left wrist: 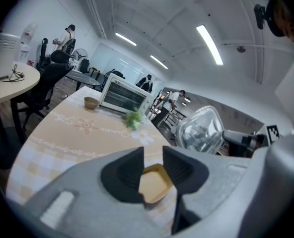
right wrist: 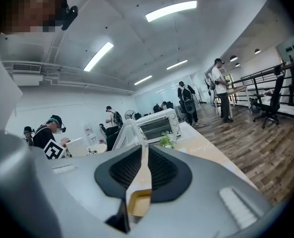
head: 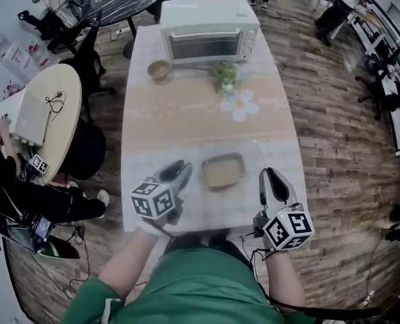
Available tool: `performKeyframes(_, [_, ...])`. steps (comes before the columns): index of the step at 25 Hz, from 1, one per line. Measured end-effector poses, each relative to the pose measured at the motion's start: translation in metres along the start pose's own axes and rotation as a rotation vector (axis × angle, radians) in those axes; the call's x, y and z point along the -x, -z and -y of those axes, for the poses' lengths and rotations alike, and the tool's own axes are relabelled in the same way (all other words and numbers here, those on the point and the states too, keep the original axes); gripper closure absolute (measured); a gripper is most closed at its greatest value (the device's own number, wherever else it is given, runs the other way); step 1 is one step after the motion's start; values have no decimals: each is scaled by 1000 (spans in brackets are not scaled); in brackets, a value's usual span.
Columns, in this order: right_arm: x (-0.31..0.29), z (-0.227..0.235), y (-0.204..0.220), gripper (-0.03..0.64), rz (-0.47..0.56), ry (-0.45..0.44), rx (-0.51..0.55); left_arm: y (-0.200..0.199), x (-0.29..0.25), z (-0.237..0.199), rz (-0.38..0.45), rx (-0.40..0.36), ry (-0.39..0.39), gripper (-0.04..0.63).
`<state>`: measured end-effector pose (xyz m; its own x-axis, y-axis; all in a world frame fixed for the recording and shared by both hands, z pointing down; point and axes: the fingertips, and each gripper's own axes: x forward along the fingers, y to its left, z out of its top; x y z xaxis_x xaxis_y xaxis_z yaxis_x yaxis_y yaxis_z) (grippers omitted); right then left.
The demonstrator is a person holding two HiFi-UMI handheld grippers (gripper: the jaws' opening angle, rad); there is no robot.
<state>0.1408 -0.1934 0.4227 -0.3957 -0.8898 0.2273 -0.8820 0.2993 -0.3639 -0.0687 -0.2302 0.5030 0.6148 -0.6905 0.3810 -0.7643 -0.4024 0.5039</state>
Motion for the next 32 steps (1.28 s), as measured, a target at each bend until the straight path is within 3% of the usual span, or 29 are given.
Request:
performKeyframes(13, [25, -32, -63, 576, 159, -59, 118, -36, 9, 13, 87, -17, 36, 480])
performKeyframes(32, [40, -38, -65, 575, 180, -51, 129, -44, 23, 20, 120, -21, 42, 483])
